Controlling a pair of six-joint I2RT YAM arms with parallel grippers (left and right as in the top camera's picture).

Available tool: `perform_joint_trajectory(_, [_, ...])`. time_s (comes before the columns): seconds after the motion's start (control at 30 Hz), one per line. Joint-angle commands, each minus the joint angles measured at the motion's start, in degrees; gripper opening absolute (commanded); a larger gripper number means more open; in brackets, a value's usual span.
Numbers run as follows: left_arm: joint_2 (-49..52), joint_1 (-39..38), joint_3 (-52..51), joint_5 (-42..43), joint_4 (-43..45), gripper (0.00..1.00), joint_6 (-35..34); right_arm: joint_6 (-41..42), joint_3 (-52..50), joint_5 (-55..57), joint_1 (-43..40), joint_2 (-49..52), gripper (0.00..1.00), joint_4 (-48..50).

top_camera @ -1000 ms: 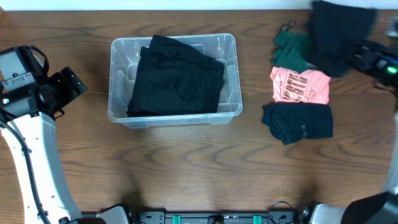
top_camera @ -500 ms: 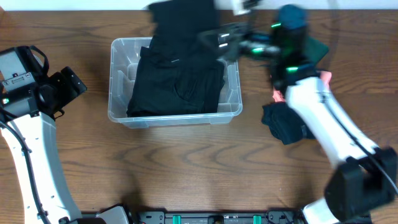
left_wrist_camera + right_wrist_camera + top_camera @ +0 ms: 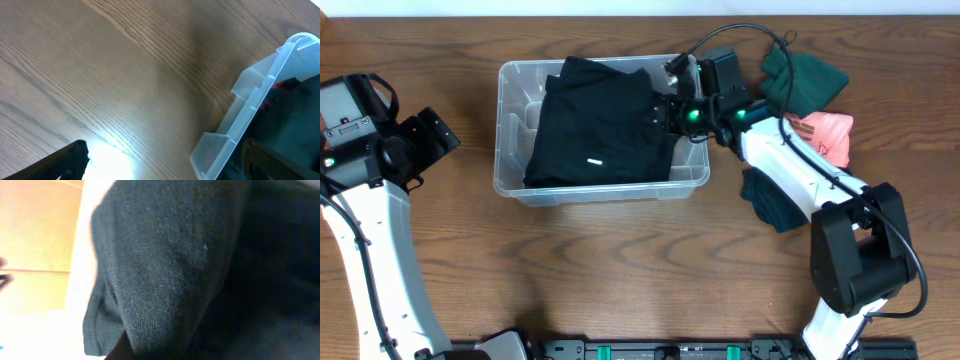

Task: Pack container
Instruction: 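Carry the black garment left and drop it into the container, then return the right gripper and grasp the dark green shirt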

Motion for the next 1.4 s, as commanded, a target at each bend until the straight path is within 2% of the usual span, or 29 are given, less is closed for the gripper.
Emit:
perform_joint_trajectory(0.0, [0.2,0.2,0.3,-0.7,0.0,0.98,-0.5,-6.4,0.8,9.2,-0.3,-1.2,0.01,-3.1])
perform_joint_trajectory(0.17, [0.2,0.2,0.3,-0.7,0.0,0.98,-0.5,-10.1,0.8,17.3,-0.1,-1.2,0.02,-8.5])
perform_joint_trajectory(0.4, [0.2,0.2,0.3,-0.7,0.0,0.98,-0.5,-12.0,0.8,23.3,0.1,-2.8,0.1,-10.6])
perform_joint_trajectory(0.5, [0.2,0.2,0.3,-0.7,0.0,0.98,-0.5,-13.4,0.8,25.3,0.2,-5.3,0.16,-11.0])
perform_joint_trajectory(0.53, [0.2,0.2,0.3,-0.7,0.0,0.98,-0.5,-13.6,0.8,25.6,0.3,-6.2,0.19,-11.2])
perform_joint_trajectory(0.67, [0.2,0.2,0.3,-0.7,0.0,0.98,-0.5,-13.9,0.8,25.6,0.3,-11.1,0.52,-12.2])
perform_joint_trajectory(0.73, [0.2,0.2,0.3,-0.7,0.0,0.98,-0.5,-13.6,0.8,26.2,0.0,-13.7,0.64,-13.0])
perform_joint_trajectory(0.9, [0.2,0.2,0.3,-0.7,0.0,0.98,-0.5,-13.6,0.8,32.3,-2.6,-20.1,0.68,-16.6])
perform_joint_trajectory(1.1, [0.2,0.2,0.3,-0.7,0.0,0.98,-0.5,-13.7,0.8,34.6,-12.0,-23.3,0.73,-20.6])
perform_joint_trajectory(1.23, [0.2,0.2,0.3,-0.7,0.0,0.98,-0.5,-13.7,0.8,33.0,-23.3,-21.9,0.78,-23.5])
perform_joint_trajectory(1.37, [0.2,0.2,0.3,-0.7,0.0,0.98,-0.5,-16.3,0.8,26.2,-34.9,-19.0,0.81,-23.7])
